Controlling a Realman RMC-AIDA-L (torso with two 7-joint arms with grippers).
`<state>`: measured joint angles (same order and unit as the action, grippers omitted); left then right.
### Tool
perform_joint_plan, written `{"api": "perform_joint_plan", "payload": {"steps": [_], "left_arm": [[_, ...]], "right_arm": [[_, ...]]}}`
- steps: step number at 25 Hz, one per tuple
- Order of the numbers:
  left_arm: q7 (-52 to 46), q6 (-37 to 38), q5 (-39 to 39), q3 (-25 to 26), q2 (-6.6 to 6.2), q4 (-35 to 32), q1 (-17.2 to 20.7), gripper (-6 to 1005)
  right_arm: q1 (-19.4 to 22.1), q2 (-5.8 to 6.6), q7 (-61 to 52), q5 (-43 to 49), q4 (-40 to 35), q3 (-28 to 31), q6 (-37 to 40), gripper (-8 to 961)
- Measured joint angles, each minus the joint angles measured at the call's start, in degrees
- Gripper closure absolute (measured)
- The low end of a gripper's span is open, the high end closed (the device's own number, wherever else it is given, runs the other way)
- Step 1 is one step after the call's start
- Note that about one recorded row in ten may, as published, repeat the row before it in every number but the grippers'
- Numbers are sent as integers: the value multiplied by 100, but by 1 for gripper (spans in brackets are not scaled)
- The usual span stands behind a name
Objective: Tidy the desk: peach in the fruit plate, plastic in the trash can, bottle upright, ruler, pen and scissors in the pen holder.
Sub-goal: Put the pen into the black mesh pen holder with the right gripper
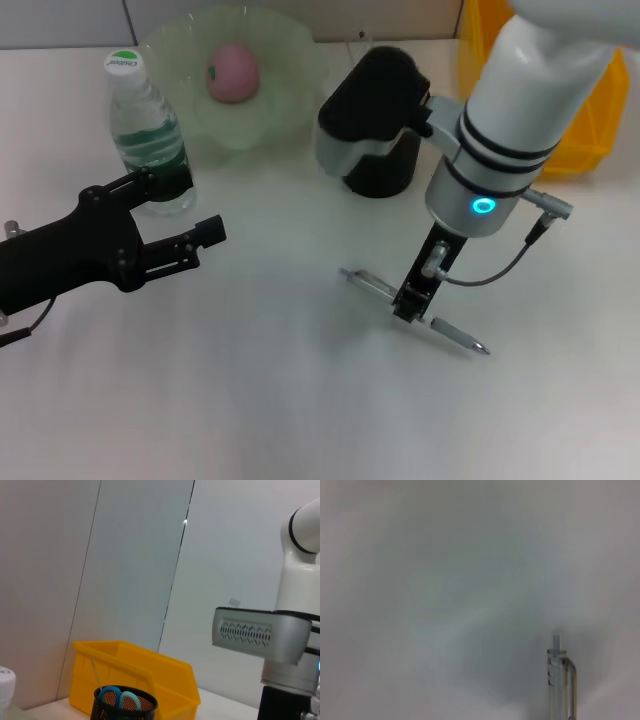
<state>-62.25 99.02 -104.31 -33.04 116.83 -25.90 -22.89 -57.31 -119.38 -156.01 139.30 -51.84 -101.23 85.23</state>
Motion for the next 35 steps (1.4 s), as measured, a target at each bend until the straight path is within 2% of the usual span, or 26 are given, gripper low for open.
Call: {"api": "perform_joint_plan", "payload": {"steps": [1, 7, 8, 10, 11, 12, 16, 20, 21, 28, 35], "left_arm": [[-2, 1, 0, 0, -5, -2, 3, 170], [-12, 21, -1, 7, -29, -3, 4, 170], [-13, 25, 7, 8, -34, -3, 4, 170], [-14, 34, 28, 9, -37, -3, 3, 170], [-14, 34, 28, 9, -37, -3, 3, 170], [-15, 54, 47, 9, -38, -3, 3, 170], [-15, 61, 48, 9, -41, -3, 3, 170], [-46, 73, 50, 9, -46, -3, -5, 170], [-67, 89, 52, 9, -49, -3, -18, 170], [-102, 120, 70, 9, -53, -3, -47, 170], [-104, 138, 71, -24, 9, -3, -49, 170]], "right_arm": [[81, 5, 132, 59, -63, 291, 31, 827], [370, 10, 443, 221, -405, 911, 93, 827], [535, 11, 670, 213, -606, 1224, 146, 827], [650, 12, 830, 196, -731, 1400, 155, 828], [883, 11, 1139, 103, -1004, 1749, 187, 828], [883, 11, 1139, 103, -1004, 1749, 187, 828], [1409, 14, 2029, -578, -1476, 2554, 294, 828], [1731, 14, 2761, -1163, -1578, 3018, 334, 828], [1894, 15, 3166, -1491, -1563, 3223, 338, 828], [2359, 12, 4469, -2664, -1176, 3785, 292, 828], [2508, 12, 6111, -3752, 47, 4545, 283, 828]]}}
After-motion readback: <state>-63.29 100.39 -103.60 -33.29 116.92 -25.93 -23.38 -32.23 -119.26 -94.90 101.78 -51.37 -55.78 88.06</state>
